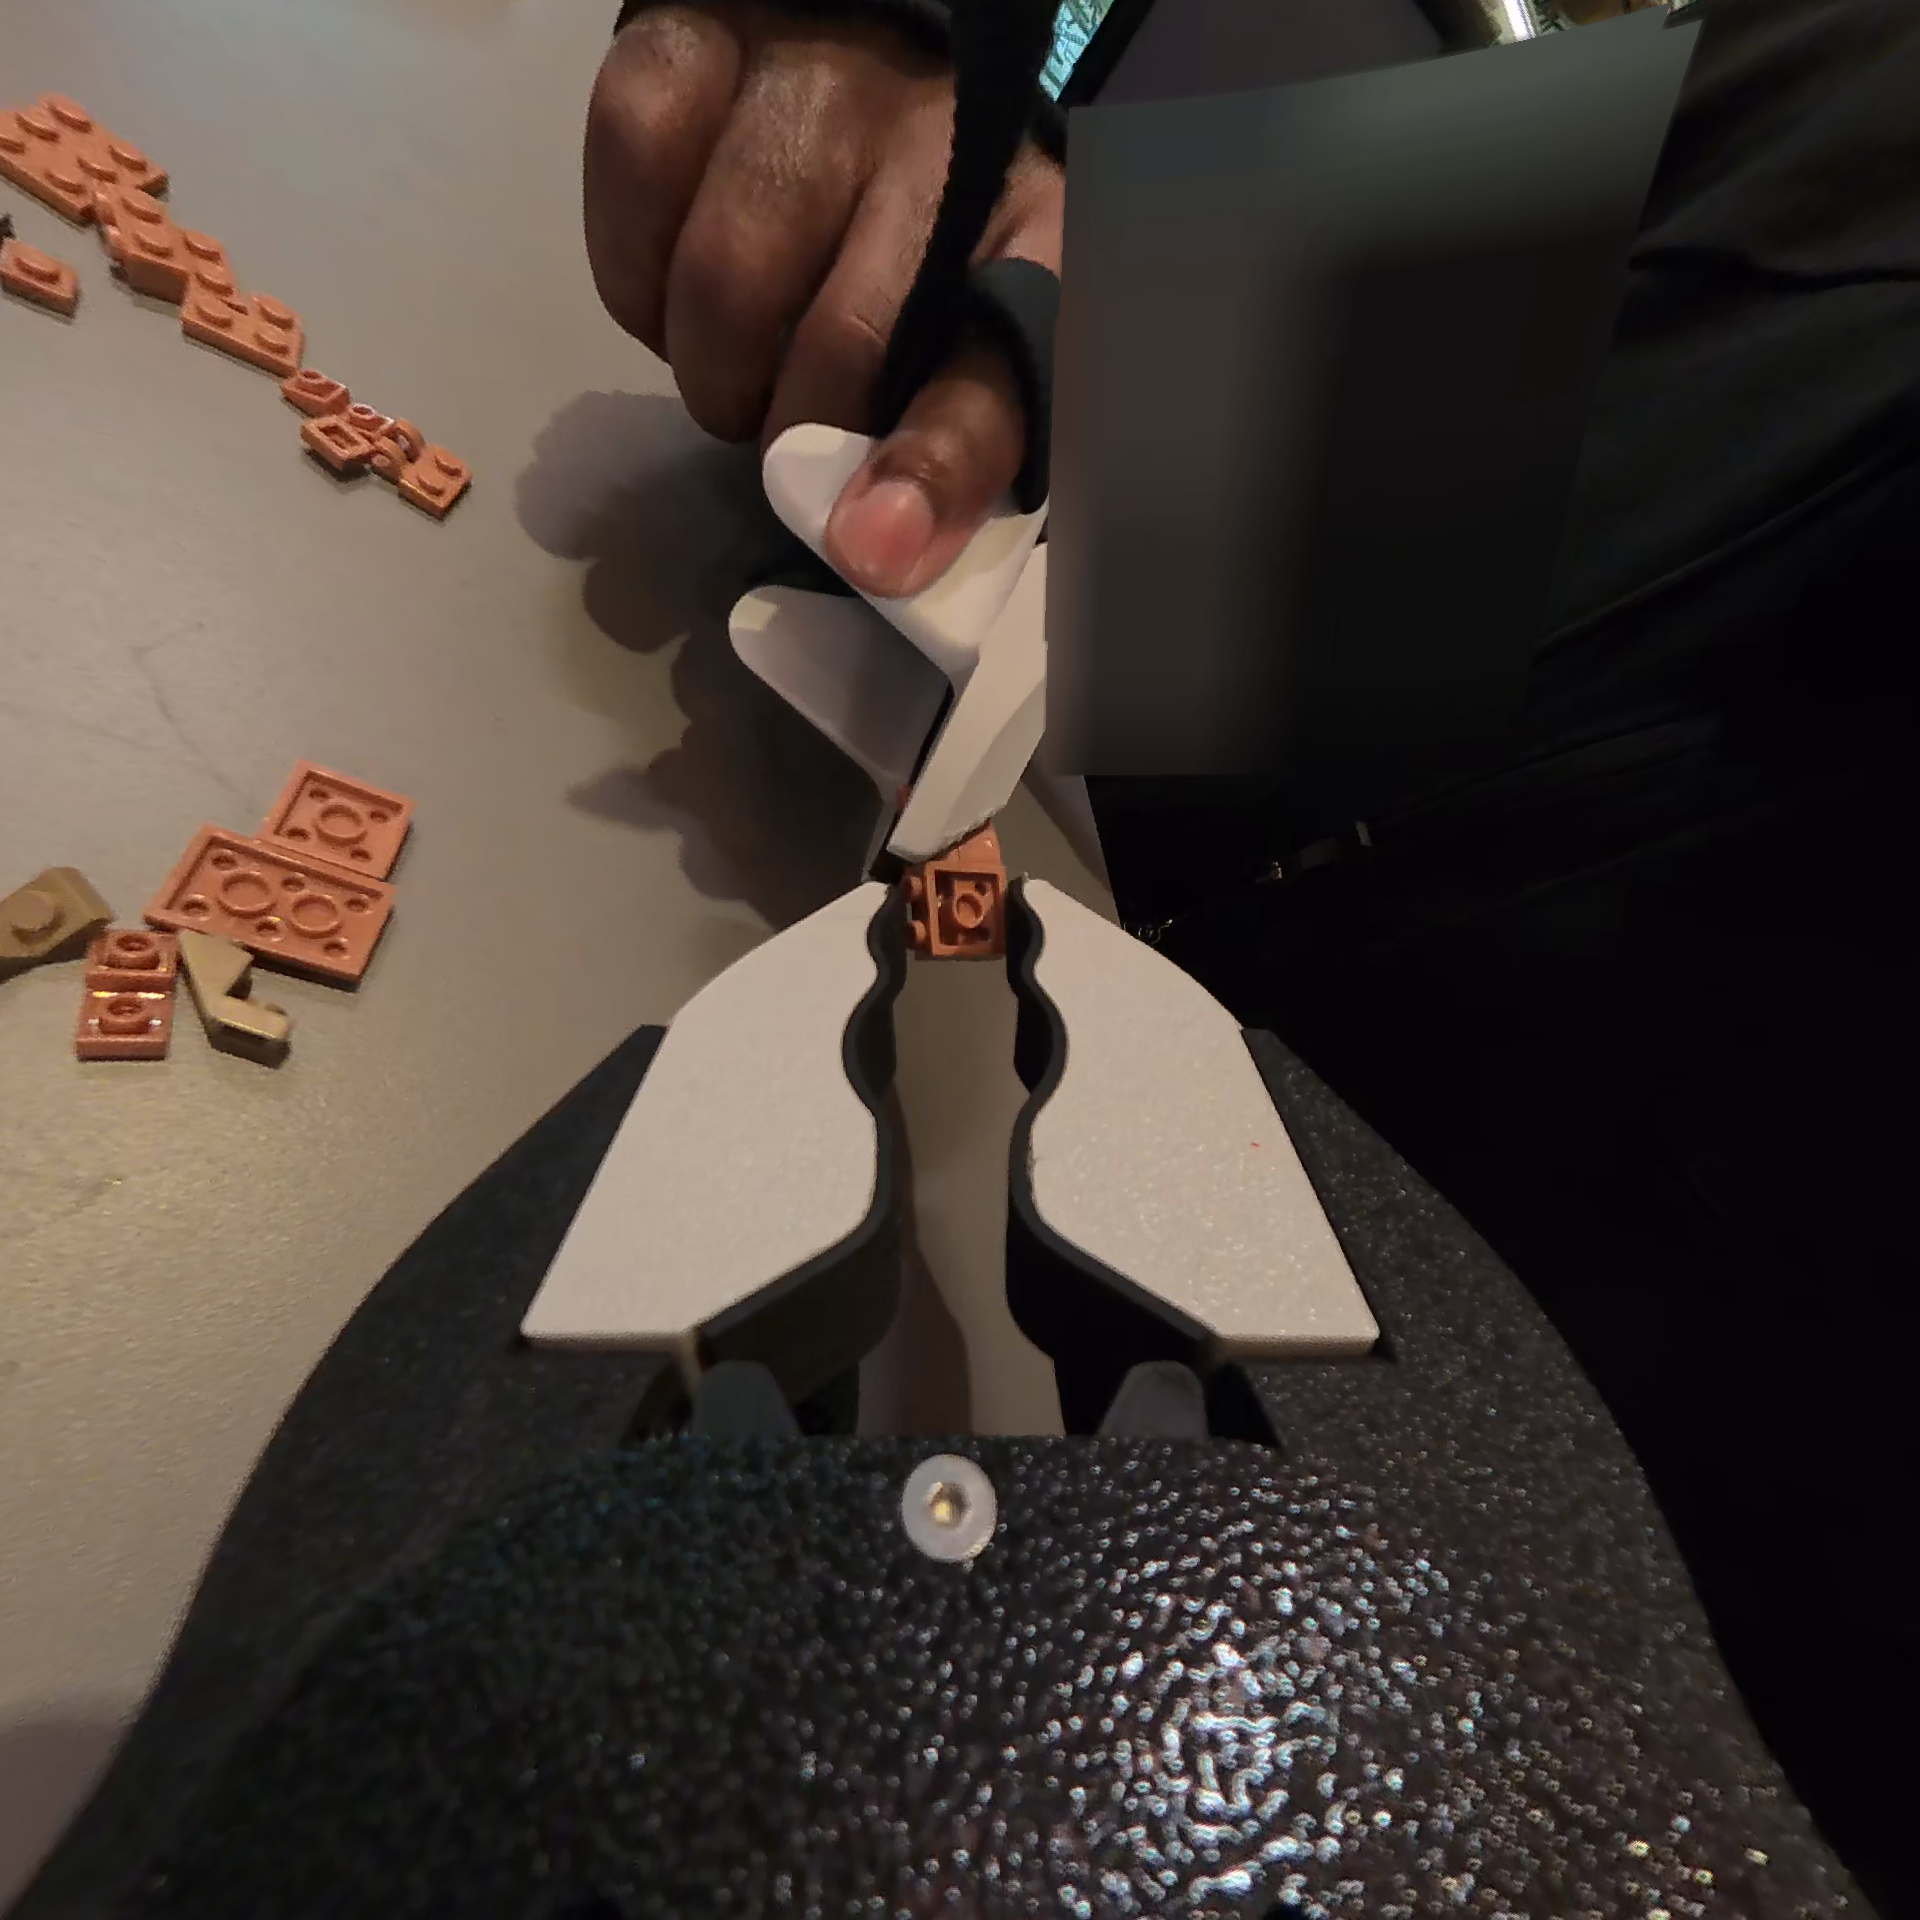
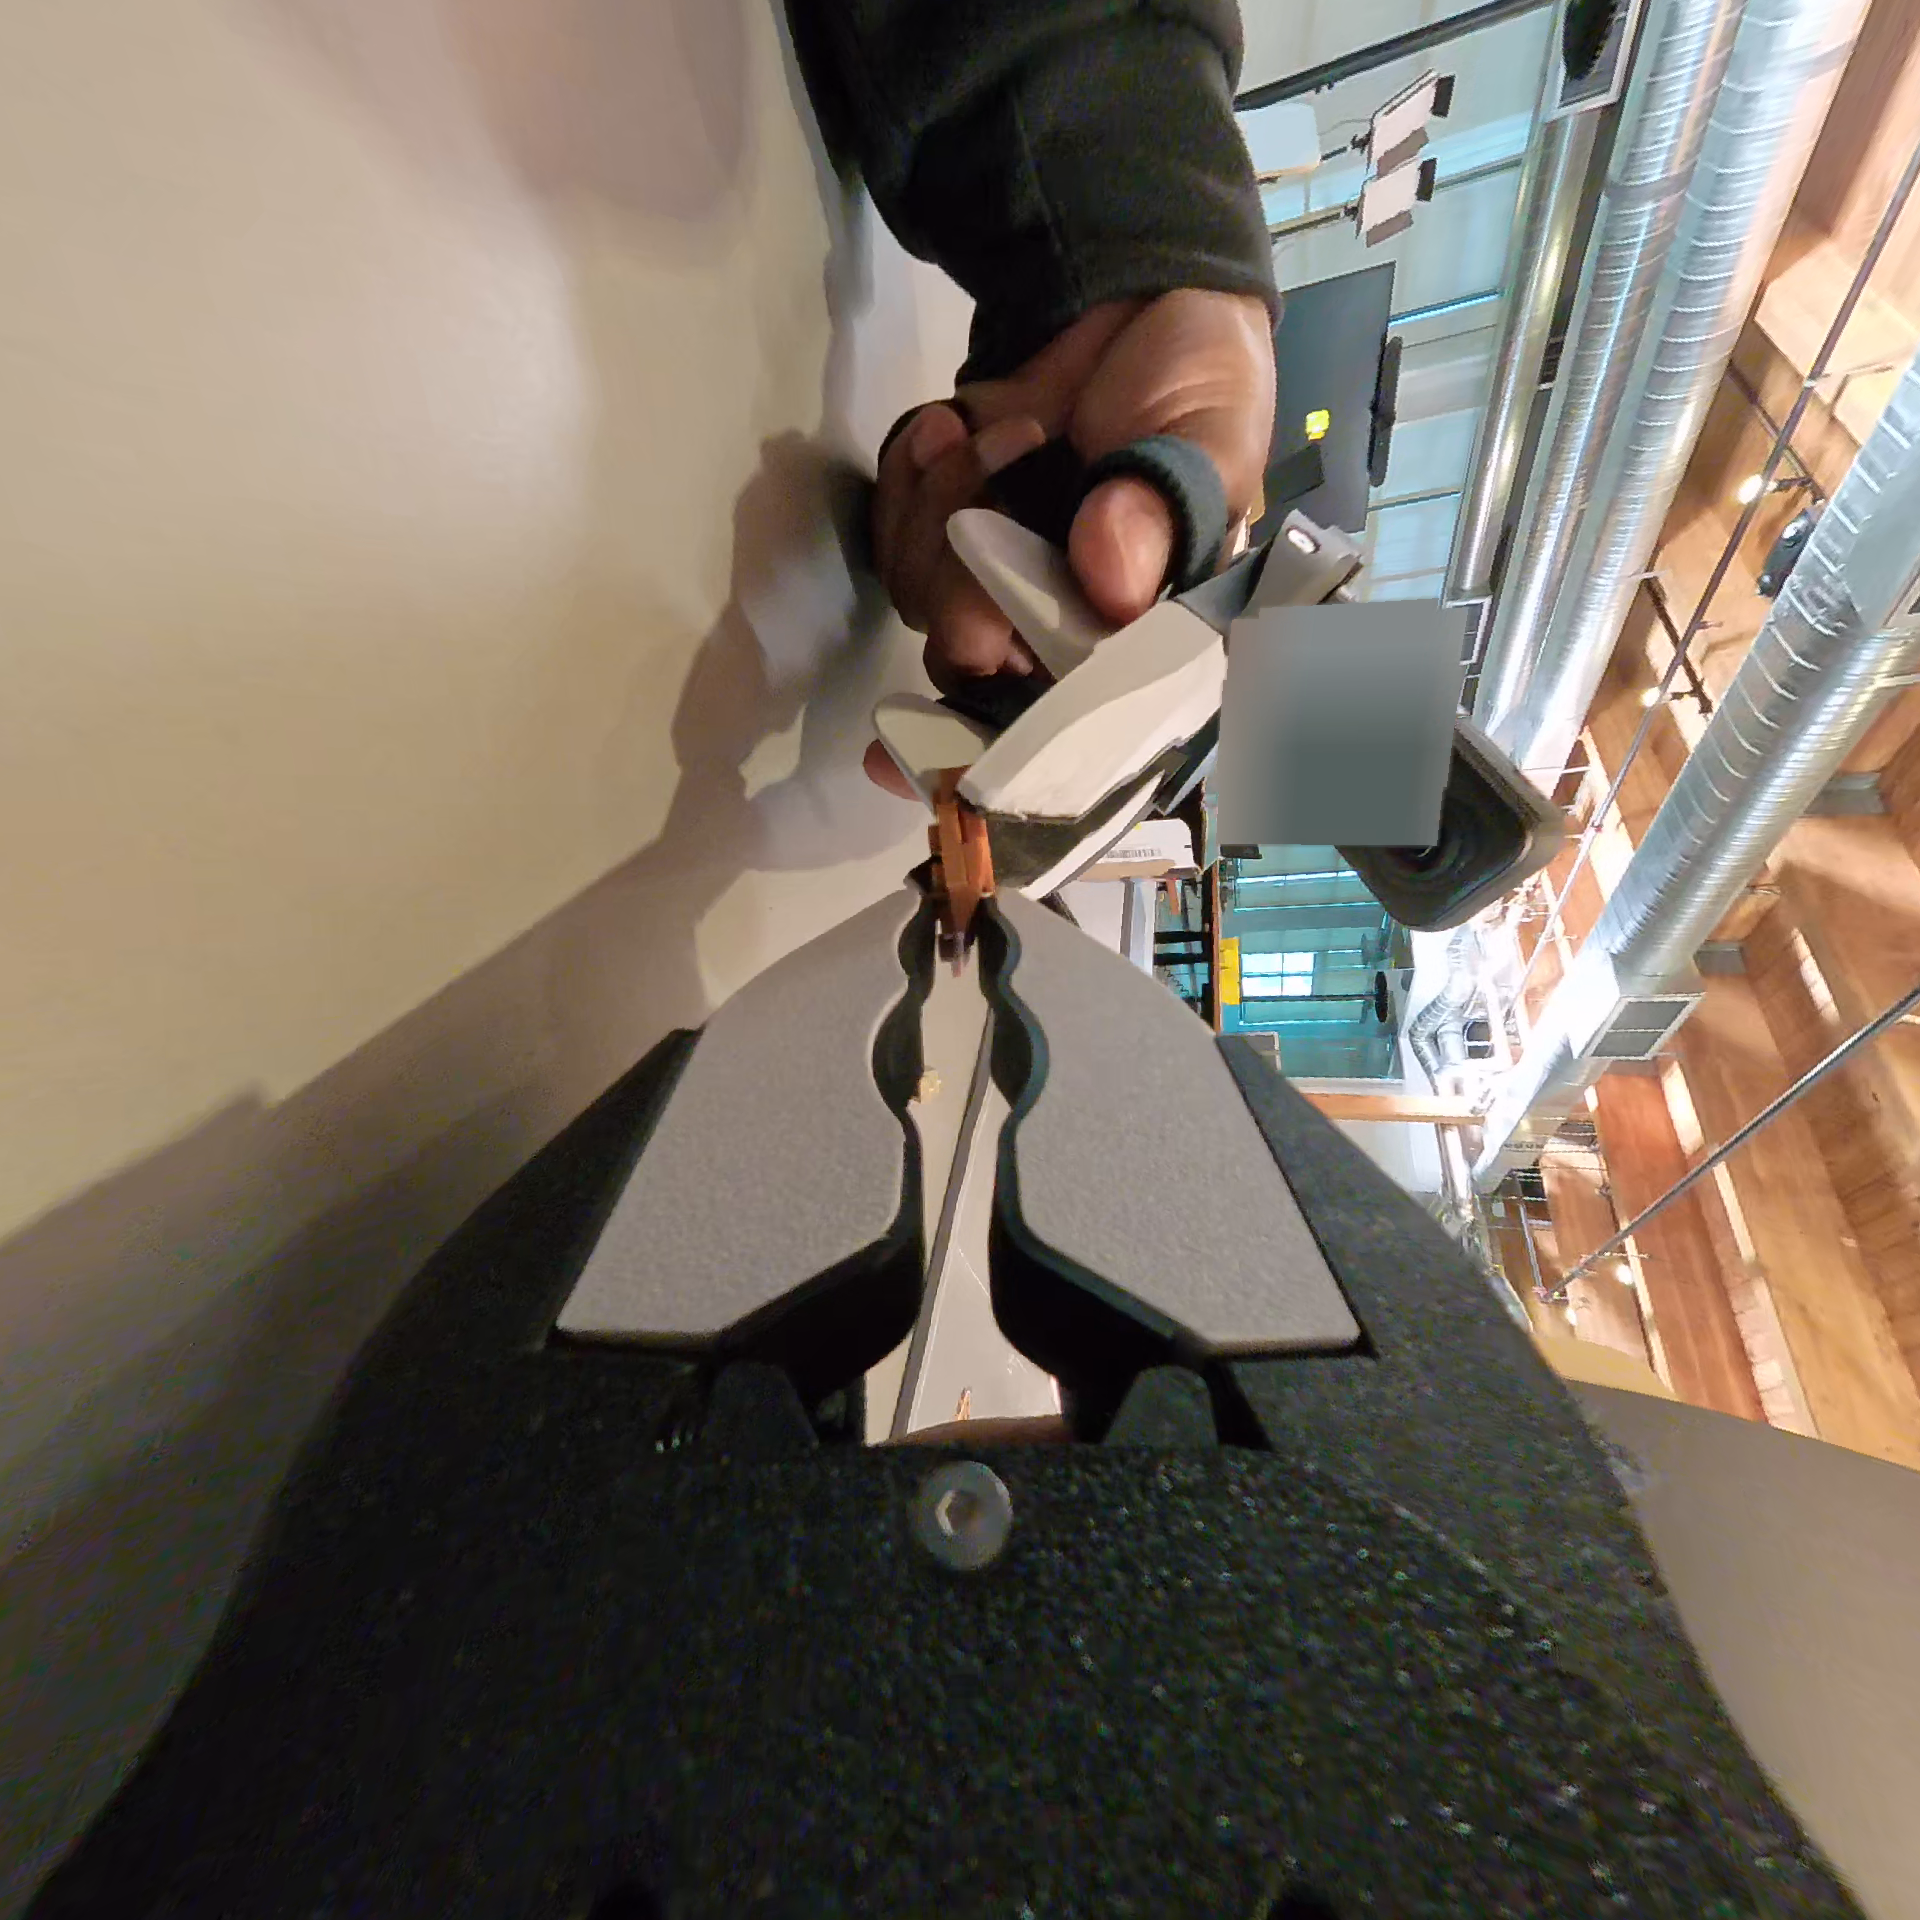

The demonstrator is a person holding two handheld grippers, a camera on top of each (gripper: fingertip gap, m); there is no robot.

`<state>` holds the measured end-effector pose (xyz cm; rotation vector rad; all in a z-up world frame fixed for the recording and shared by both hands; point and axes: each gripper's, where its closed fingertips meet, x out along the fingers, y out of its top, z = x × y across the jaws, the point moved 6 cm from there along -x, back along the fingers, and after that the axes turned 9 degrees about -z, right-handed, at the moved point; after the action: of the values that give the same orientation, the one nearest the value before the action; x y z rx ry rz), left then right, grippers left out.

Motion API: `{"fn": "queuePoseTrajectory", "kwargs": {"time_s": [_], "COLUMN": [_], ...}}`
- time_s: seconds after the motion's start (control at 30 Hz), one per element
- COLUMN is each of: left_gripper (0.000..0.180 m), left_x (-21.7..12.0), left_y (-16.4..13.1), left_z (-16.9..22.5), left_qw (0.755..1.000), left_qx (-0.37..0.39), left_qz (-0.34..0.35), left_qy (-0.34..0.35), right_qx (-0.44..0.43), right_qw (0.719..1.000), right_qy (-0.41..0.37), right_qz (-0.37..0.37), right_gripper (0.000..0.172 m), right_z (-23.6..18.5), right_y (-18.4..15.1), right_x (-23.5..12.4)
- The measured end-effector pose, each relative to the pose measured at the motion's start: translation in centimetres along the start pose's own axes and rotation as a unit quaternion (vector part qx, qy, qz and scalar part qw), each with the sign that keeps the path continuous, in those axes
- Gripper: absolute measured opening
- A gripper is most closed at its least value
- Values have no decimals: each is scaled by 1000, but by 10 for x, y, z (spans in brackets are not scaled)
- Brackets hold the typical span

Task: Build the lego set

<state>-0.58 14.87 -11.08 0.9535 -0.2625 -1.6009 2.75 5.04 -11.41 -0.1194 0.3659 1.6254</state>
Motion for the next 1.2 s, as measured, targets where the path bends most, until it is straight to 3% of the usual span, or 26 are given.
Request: {"fn": "queuePoseTrajectory", "kwargs": {"time_s": [0.63, 1.2], "left_gripper": [18, 18], "left_x": [2, 0], "left_y": [-1, 0], "left_z": [0, 0], "left_qw": [1000, 1000], "left_qx": [-16, -14], "left_qz": [-3, 4], "left_qy": [-10, -10], "right_qx": [-30, 10], "right_qw": [999, 1000], "right_qy": [-6, -20], "right_qz": [-9, -5], "right_gripper": [8, 12], "right_z": [0, 4], "right_y": [1, -3], "right_x": [-1, 0]}}
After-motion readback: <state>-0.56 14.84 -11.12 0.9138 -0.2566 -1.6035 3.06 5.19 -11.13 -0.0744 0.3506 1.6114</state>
